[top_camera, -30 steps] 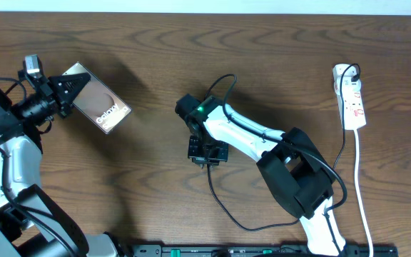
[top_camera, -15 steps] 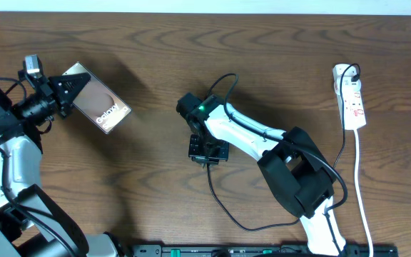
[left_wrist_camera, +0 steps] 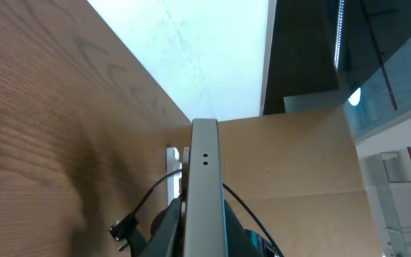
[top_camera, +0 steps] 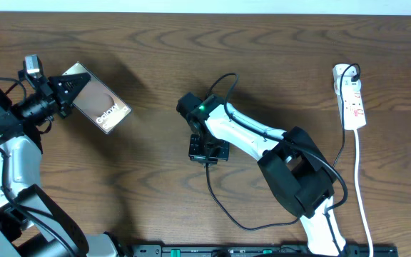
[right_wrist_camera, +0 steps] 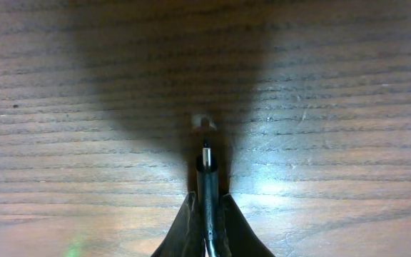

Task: Plug charger to phone and switch on socket
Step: 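Close the right gripper on the USB-C plug end of the cable, then lift the plug with the right gripper and carry it toward the phone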

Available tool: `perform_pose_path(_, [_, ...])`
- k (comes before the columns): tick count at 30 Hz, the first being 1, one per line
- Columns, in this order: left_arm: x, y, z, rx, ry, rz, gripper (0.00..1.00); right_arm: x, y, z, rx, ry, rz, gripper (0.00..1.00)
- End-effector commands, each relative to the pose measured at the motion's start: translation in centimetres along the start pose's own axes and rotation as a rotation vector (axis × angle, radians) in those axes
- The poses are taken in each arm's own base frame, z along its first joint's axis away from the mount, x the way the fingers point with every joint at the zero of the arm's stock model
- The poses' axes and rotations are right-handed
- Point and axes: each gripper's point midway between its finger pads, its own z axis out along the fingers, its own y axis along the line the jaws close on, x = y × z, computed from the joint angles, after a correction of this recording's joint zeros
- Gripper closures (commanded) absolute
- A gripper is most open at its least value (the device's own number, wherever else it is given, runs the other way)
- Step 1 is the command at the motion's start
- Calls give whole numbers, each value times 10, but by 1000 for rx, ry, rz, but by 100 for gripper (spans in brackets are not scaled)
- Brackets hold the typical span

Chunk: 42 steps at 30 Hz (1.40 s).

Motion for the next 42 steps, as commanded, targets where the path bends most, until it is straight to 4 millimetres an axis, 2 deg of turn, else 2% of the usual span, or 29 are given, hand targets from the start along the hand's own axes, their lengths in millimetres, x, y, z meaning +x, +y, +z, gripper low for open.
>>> perform_pose_path(1, [6, -3, 0, 24, 32, 18, 92, 1, -16, 18, 83, 4, 6, 96])
perform_pose_path(9, [6, -3, 0, 24, 32, 18, 93, 12, -12, 21, 99, 12, -22, 95])
perform_pose_path(27, [6, -3, 0, 24, 32, 18, 92, 27, -25, 37, 120, 68, 3, 95])
perform_pose_path(34, [6, -3, 0, 24, 32, 18, 93, 40, -28, 44, 111, 123, 10, 98])
perform_pose_path(42, [6, -3, 0, 24, 32, 18, 92, 41, -31, 48, 95, 144, 22, 98])
